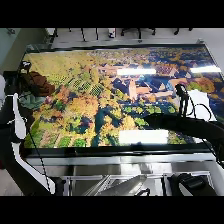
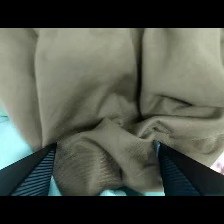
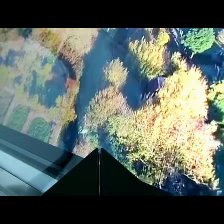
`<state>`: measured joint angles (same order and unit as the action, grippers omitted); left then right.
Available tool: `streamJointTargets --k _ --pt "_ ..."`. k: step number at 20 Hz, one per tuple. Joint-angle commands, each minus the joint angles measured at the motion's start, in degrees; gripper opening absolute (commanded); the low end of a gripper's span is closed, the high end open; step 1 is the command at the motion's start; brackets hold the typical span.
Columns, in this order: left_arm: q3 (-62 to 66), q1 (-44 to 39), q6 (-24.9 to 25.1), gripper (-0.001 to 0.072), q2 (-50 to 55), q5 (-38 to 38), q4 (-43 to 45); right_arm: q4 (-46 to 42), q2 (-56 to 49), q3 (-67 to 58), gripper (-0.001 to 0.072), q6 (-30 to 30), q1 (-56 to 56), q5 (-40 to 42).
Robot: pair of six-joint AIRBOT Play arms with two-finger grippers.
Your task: Fold the shirts.
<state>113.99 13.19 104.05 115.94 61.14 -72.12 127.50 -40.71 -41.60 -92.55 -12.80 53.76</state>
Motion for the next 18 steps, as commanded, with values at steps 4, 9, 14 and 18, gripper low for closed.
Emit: streamJointTargets --k 4,9,14,18 --pt "3.10 -5.03 -0.04 0.0702 0.37 -13.42 -1.44 0.00 -0.04 0.02 0.0018 0.00 -0.04 -0.02" --pt "0.94 -6.84 1.77 0.0702 0.39 -18.08 -1.42 0.02 -0.04 0.02 0.0018 0.02 -0.04 -0.02" --pt "-6.54 -6.60 2.27 0.0700 1.40 -23.96 -1.36 0.00 -0.04 0.02 0.0018 0.00 -0.04 -0.02" --pt "-6.49 -6.49 2.62 0.0022 4.68 -18.99 0.92 0.02 -0.04 0.02 0.0018 0.00 -0.04 -0.02"
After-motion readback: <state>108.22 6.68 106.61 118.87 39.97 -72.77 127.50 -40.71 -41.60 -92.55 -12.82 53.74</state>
